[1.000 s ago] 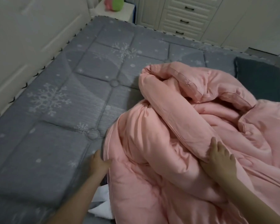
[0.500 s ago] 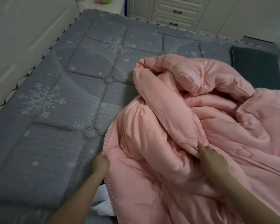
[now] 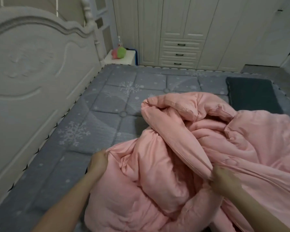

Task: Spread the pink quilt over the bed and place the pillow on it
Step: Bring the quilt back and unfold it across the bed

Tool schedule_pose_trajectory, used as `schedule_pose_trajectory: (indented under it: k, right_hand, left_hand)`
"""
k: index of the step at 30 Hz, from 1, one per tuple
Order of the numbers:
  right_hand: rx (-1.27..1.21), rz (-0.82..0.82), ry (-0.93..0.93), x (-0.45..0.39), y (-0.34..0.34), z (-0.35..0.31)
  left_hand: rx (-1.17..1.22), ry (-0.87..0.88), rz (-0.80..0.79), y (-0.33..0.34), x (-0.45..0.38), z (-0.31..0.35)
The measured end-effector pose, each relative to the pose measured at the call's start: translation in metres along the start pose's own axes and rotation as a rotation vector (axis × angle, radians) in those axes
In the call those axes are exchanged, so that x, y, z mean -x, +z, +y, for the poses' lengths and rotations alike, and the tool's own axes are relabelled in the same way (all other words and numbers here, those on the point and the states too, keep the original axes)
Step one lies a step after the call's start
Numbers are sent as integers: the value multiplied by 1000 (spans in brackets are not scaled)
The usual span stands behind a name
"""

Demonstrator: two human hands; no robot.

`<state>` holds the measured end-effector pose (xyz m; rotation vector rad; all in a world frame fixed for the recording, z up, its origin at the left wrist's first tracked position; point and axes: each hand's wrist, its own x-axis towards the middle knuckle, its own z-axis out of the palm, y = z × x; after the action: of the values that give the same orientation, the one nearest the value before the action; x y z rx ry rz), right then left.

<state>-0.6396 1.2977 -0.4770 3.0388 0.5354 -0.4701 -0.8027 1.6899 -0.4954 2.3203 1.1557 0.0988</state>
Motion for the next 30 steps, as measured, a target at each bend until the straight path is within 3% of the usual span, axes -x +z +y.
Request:
schedule_pose_trajectory:
  k: [6, 18, 30]
  right_hand:
    - [-37, -53, -8, 57, 6, 32]
    - [-6, -15, -2, 124, -34, 88]
    - [-19, -42, -38, 149, -34, 116]
  left_hand:
    - [-88, 62, 18, -25, 56, 23]
    - [-79, -10, 75, -50, 164, 13]
    - [-134, -59, 80, -45, 220, 1]
